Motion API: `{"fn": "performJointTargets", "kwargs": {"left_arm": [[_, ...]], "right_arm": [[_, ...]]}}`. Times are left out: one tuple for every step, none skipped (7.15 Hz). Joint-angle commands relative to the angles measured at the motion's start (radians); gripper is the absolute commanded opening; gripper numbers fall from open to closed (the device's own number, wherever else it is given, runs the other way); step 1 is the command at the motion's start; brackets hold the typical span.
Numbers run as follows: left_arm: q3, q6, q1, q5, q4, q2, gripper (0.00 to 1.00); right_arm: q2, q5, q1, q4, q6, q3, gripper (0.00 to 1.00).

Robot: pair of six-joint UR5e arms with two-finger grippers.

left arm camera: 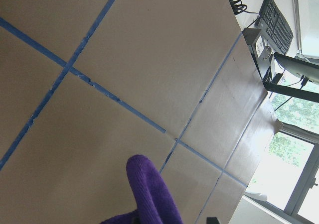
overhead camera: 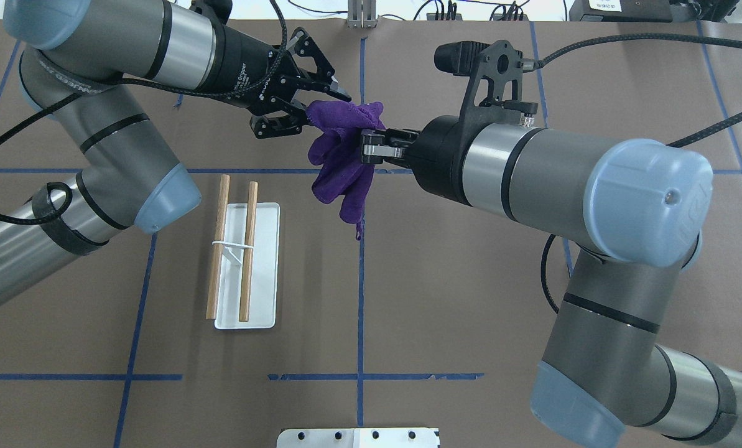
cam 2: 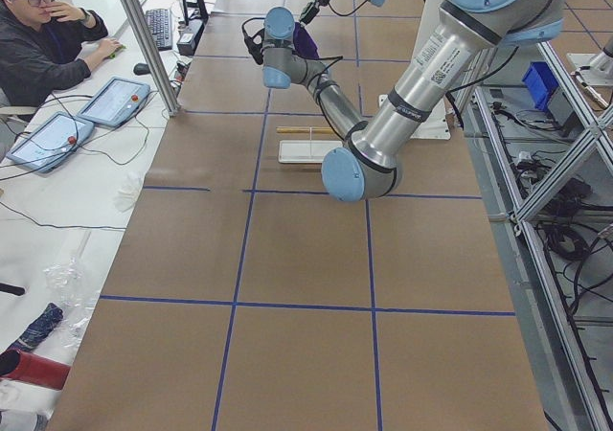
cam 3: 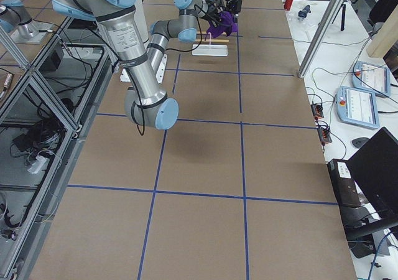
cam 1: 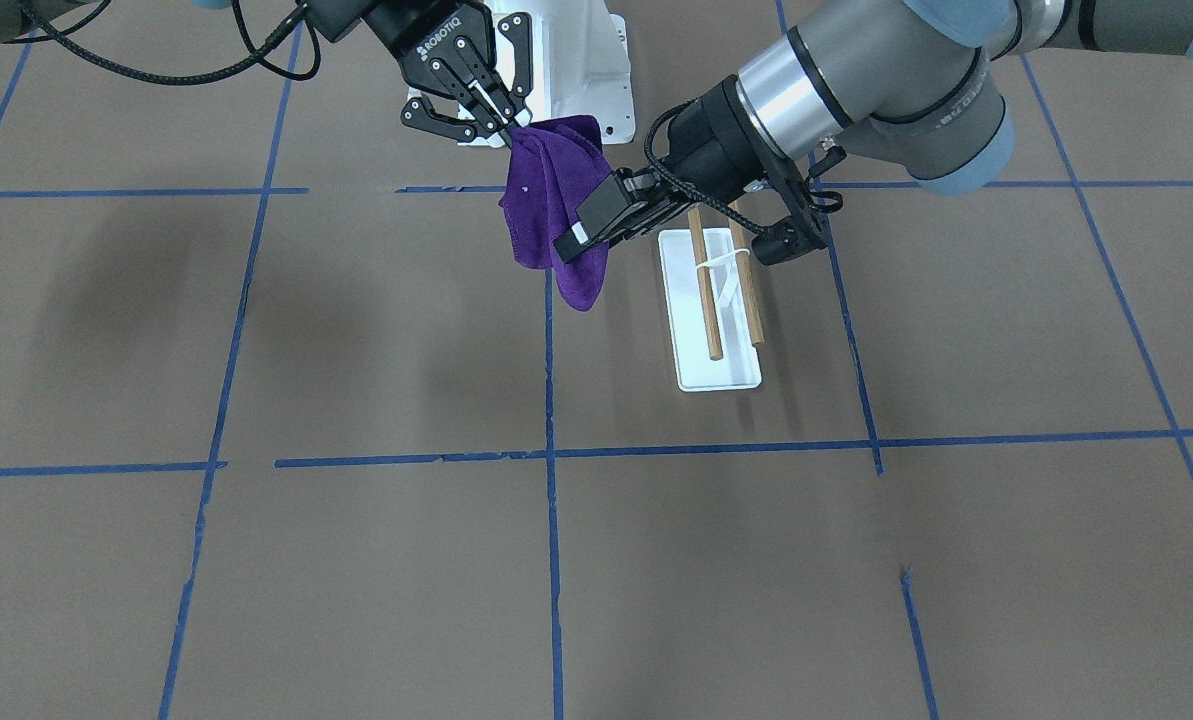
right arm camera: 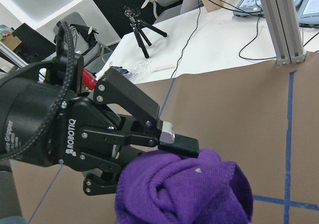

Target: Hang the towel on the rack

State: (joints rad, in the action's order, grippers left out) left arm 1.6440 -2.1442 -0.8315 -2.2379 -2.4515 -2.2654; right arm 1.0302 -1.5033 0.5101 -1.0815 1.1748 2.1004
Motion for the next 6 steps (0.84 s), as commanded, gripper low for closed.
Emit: {"fn": "performJointTargets", "kwargs": {"left_arm": [[0.004, 0.007, 0.000, 0.000, 0.000, 0.003, 0.00], [0.005, 0.006, -0.001, 0.000, 0.000, 0.003, 0.00], [0.005, 0.003, -0.001, 0.000, 0.000, 0.006, 0.00], [0.005, 0.003, -0.001, -0.002, 0.000, 0.006, 0.00], [0.005, 0.001, -0.001, -0.002, 0.000, 0.006, 0.00], [0.005, 0.001, -0.001, -0.002, 0.000, 0.006, 0.00]], "right_arm": [[0.008, 0.000, 0.002, 0.000, 0.000, 0.013, 0.00], [0.007, 0.000, 0.002, 0.000, 0.000, 0.013, 0.00], [0.001, -0.008, -0.002, -0.001, 0.009, 0.024, 0.23], [-0.002, 0.014, -0.021, -0.003, 0.017, 0.021, 0.99], [0.002, 0.015, -0.018, -0.003, 0.017, 0.024, 1.00], [0.007, 0.017, -0.016, -0.003, 0.017, 0.026, 1.00]]}}
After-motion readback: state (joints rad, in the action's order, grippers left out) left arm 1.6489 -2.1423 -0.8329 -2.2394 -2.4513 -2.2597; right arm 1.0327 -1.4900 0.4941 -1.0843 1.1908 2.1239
